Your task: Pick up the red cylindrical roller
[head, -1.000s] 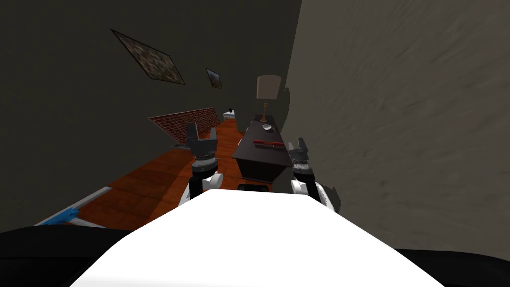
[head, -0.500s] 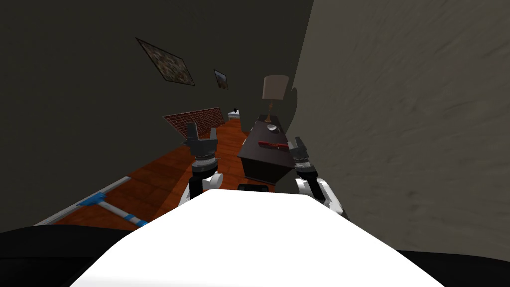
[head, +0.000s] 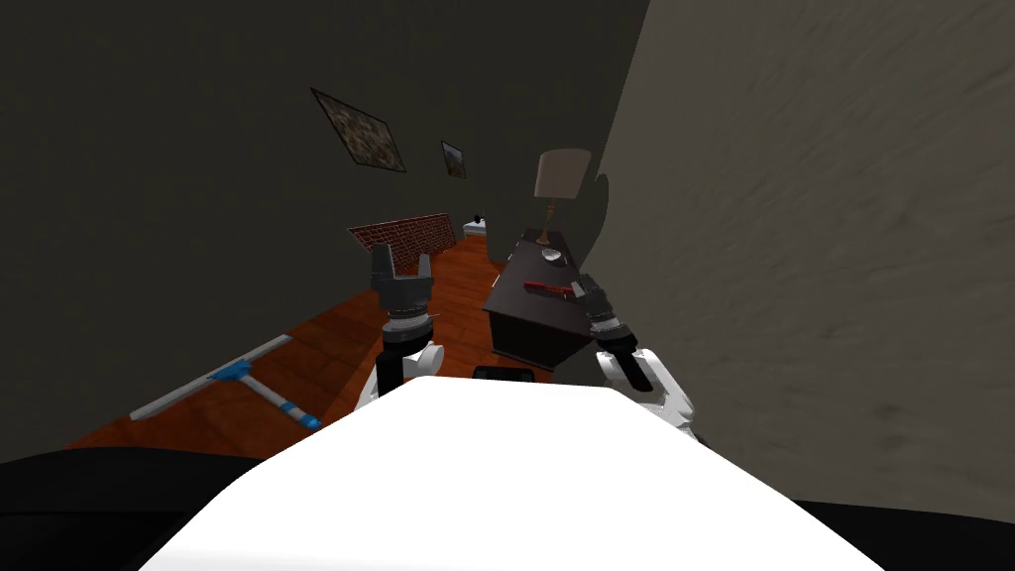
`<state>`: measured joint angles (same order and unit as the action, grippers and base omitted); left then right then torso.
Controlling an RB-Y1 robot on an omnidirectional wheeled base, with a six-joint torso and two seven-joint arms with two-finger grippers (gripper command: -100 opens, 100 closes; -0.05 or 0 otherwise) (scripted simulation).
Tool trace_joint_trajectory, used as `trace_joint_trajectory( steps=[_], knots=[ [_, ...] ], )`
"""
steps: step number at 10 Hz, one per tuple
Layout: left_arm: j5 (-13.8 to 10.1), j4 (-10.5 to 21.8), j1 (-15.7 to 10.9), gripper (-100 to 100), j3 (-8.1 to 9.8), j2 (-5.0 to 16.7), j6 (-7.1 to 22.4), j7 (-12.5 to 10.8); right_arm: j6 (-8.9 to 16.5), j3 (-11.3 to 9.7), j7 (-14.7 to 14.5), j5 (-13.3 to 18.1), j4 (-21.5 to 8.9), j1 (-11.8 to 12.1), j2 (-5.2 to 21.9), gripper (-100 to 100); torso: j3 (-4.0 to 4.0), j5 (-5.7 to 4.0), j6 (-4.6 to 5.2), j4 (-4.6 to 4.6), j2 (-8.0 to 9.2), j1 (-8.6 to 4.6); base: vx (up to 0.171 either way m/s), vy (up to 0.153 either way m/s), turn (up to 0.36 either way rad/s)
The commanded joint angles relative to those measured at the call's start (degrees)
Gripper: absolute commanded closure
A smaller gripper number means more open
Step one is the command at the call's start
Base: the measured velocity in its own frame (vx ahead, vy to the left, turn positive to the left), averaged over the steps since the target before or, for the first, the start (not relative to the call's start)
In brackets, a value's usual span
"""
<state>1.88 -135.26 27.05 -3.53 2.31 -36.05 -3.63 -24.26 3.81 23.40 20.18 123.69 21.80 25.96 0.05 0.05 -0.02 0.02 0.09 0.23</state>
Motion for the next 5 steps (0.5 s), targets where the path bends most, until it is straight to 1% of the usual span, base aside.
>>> trace_joint_trajectory(
  steps=[1, 2, 3, 4, 5],
  knots=[
    [0.0, 0.0, 0.0, 0, 0.0, 0.0, 0.0, 0.0, -0.7, 0.7, 2.3, 2.9, -1.9, -1.0, 2.9, -100, 0.0, 0.0, 0.0, 0.0, 0.0, 0.0, -0.013, 0.079, 0.278],
    [0.0, 0.0, 0.0, 0, 0.0, 0.0, 0.0, 0.0, -0.7, 0.7, 2.3, 3.4, -1.9, -1.0, 3.9, -100, -0.02, 0.01, -0.01, 0.0, -0.03, 0.05, -0.004, 0.051, 0.081],
    [0.0, 0.0, 0.0, 0, 0.01, 0.0, 0.0, 0.0, -1.3, 1.1, 3.5, 5.7, -3.4, -1.4, 6.0, -100, -0.02, -0.01, 0.04, -0.01, -0.04, -0.03, -0.005, 0.055, 0.16],
    [0.0, 0.0, 0.0, 0, 0.0, 0.0, 0.0, 0.0, -1.3, 1.1, 3.5, 5.8, -3.4, -1.4, 6.3, -100, -0.02, -0.01, 0.01, -0.01, -0.04, -0.04, -0.006, 0.038, 0.093],
    [0.0, 0.0, 0.0, 0, 0.01, 0.0, 0.0, 0.0, -2.0, 1.3, 4.7, 8.2, -5.1, -1.8, 8.6, -100, -0.02, -0.02, 0.04, -0.01, -0.03, -0.09, -0.002, 0.047, 0.197]
  ],
)
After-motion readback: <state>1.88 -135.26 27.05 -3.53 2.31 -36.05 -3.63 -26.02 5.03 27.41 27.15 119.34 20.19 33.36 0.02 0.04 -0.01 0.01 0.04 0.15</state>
